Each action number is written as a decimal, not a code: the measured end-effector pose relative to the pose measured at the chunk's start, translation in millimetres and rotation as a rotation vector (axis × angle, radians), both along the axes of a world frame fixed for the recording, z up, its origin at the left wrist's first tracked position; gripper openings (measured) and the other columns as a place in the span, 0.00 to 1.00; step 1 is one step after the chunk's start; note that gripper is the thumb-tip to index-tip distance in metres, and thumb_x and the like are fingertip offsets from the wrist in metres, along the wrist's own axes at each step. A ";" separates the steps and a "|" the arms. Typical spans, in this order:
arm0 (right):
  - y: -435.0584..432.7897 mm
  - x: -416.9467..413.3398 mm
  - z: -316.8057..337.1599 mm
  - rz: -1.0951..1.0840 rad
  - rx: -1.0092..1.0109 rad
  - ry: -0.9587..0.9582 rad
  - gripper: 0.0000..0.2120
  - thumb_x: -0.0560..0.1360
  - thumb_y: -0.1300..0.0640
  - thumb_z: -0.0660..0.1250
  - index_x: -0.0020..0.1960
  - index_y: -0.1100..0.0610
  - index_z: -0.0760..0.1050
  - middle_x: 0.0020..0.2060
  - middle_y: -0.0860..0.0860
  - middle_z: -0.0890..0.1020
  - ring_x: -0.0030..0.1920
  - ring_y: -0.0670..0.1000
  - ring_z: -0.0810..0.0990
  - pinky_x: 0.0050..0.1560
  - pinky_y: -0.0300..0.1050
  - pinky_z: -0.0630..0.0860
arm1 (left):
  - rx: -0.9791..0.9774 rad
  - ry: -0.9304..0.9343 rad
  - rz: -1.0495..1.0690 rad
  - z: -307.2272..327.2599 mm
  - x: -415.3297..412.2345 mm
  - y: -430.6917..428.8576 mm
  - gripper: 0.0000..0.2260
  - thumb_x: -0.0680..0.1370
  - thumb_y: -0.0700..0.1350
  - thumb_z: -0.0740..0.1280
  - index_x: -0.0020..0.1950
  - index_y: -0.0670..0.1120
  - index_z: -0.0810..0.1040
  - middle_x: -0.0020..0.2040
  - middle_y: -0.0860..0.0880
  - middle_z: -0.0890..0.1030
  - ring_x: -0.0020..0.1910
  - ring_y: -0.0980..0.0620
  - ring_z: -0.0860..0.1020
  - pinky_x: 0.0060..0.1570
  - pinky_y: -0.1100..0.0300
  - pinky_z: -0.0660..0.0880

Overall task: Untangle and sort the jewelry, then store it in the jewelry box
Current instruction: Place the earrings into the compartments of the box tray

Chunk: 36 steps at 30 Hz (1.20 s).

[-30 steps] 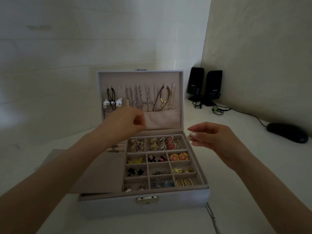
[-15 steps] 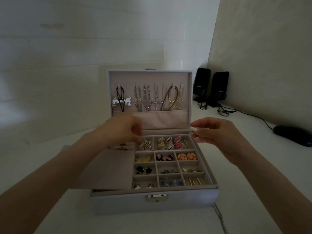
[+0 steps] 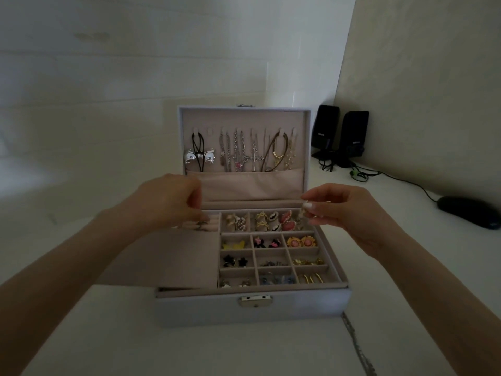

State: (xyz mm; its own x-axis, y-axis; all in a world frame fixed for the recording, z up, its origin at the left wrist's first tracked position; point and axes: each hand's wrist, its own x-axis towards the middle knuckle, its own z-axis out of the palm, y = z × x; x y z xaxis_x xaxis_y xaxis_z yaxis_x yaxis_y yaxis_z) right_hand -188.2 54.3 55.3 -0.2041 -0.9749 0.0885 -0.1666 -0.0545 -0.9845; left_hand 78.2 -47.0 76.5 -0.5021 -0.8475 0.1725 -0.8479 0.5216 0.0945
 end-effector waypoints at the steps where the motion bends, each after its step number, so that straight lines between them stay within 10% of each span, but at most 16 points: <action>1: 1.4 1.5 0.5 0.008 -0.001 0.013 0.06 0.71 0.68 0.69 0.46 0.60 0.80 0.40 0.55 0.83 0.37 0.47 0.84 0.37 0.33 0.78 | 0.035 -0.038 0.014 0.9 9.1 4.1 0.13 0.70 0.57 0.72 0.39 0.53 0.70 0.39 0.57 0.72 0.42 0.54 0.72 0.42 0.58 0.69; 10: 10.4 27.1 4.8 0.299 -0.011 0.619 0.18 0.75 0.69 0.66 0.38 0.47 0.82 0.40 0.44 0.80 0.39 0.47 0.79 0.41 0.36 0.78 | 0.000 -0.080 0.130 -18.6 52.8 43.5 0.18 0.67 0.66 0.68 0.40 0.61 0.62 0.45 0.60 0.64 0.50 0.59 0.65 0.44 0.61 0.65; 19: 2.2 50.5 3.8 0.481 0.068 1.095 0.15 0.77 0.69 0.61 0.51 0.54 0.83 0.36 0.38 0.67 0.37 0.37 0.70 0.36 0.26 0.67 | -0.261 -0.118 0.131 -31.4 62.5 38.4 0.30 0.60 0.76 0.54 0.46 0.54 0.72 0.46 0.54 0.71 0.49 0.49 0.74 0.37 0.58 0.66; 22: -1.1 51.2 1.9 0.479 0.071 1.095 0.17 0.76 0.69 0.63 0.52 0.51 0.83 0.37 0.37 0.68 0.39 0.39 0.71 0.40 0.29 0.69 | -0.413 -0.131 0.114 -37.9 74.7 36.2 0.32 0.63 0.76 0.53 0.38 0.48 0.75 0.37 0.48 0.74 0.32 0.43 0.77 0.28 0.56 0.72; 28: 2.0 38.4 10.5 0.284 0.007 0.744 0.17 0.76 0.68 0.65 0.43 0.46 0.82 0.40 0.42 0.79 0.35 0.38 0.77 0.40 0.30 0.75 | -0.182 -0.001 0.395 -23.5 74.8 46.6 0.40 0.55 0.73 0.54 0.56 0.48 0.69 0.53 0.46 0.73 0.49 0.38 0.78 0.48 0.47 0.75; 33: 9.1 28.4 28.9 -0.008 -0.096 0.446 0.10 0.74 0.66 0.66 0.44 0.52 0.81 0.37 0.48 0.82 0.29 0.38 0.77 0.33 0.26 0.72 | -0.098 0.990 -0.046 26.1 52.0 73.7 0.24 0.68 0.71 0.63 0.52 0.55 0.71 0.43 0.55 0.81 0.37 0.55 0.80 0.36 0.62 0.77; 36: 15.2 22.9 42.8 -0.118 -0.192 0.326 0.10 0.75 0.66 0.65 0.43 0.53 0.80 0.38 0.50 0.82 0.31 0.39 0.78 0.34 0.27 0.74 | 0.305 1.122 -0.287 31.4 27.6 73.9 0.13 0.77 0.59 0.60 0.52 0.51 0.74 0.45 0.52 0.84 0.39 0.53 0.83 0.37 0.60 0.80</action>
